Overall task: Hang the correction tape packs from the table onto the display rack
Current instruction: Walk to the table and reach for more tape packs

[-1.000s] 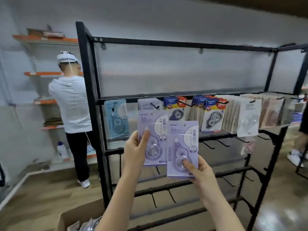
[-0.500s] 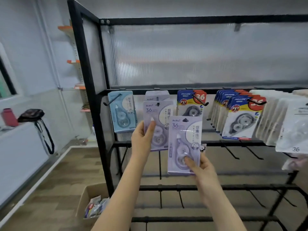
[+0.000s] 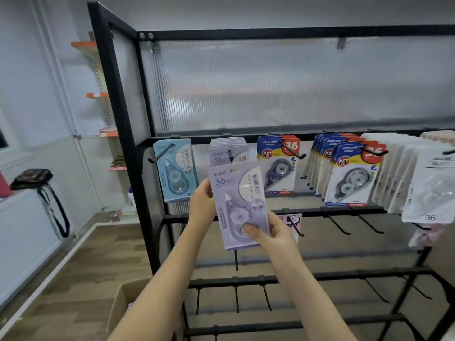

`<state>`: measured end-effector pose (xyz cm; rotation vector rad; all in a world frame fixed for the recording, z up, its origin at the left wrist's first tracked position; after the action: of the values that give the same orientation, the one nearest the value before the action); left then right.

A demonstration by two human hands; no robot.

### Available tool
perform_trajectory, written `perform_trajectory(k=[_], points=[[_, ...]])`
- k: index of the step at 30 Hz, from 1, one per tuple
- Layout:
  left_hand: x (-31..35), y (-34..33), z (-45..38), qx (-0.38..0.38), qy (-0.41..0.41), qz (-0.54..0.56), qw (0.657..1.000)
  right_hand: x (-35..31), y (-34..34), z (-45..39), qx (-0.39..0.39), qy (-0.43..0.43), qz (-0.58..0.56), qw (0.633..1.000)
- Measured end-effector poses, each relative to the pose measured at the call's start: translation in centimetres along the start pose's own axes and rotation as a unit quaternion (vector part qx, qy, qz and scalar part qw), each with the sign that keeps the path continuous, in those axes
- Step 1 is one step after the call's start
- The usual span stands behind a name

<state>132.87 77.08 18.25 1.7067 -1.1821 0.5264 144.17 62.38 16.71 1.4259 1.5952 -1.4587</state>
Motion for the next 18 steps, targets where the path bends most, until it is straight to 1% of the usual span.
perform_trajectory(k=[2, 4, 7, 10, 13, 15, 18], points=[[-0.9, 0.3, 0.6, -0.017, -0.002, -0.02, 1.0, -0.6, -0.7, -0.6, 0.003, 0.02, -0.003, 1.0], [-2.2, 0.6, 1.1, -0.05, 0.004, -0.042, 0.998, -0.9, -1.1, -1.2, 0.012, 0.037, -0.009, 0.999], [-4.4, 0.6, 1.7, -0.102, -0.004, -0.123, 0.987, -0.2, -1.4, -1.6, 0.024, 0.038, -0.008, 0.999], [-5.9, 0.6, 2.4, -0.154, -0.009, -0.192, 0.969, 1.1, -1.6, -2.2, 0.052, 0.017, 0.009, 0.998], [-7.0, 0.5, 2.9, -0.198, -0.031, -0.266, 0.943, 2.2, -1.5, -3.7, 0.068, -0.004, 0.039, 0.997], [-7.5, 0.4, 3.3, -0.218, -0.051, -0.297, 0.928, 2.6, -1.2, -4.9, 0.076, -0.015, 0.052, 0.996], [-8.4, 0.4, 3.4, -0.233, -0.071, -0.32, 0.916, 2.9, -1.1, -6.5, 0.077, -0.02, 0.06, 0.995]])
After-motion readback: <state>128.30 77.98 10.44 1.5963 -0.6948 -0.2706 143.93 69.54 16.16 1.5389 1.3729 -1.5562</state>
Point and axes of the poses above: each hand's wrist, its own z-axis away from the middle knuckle, its own y-axis out of the back of the hand, x = y × z, the point moved 1 cm from there along -z, towards the middle knuckle, and after that the axes turned 12 degrees about -z, right-handed, at the moved point
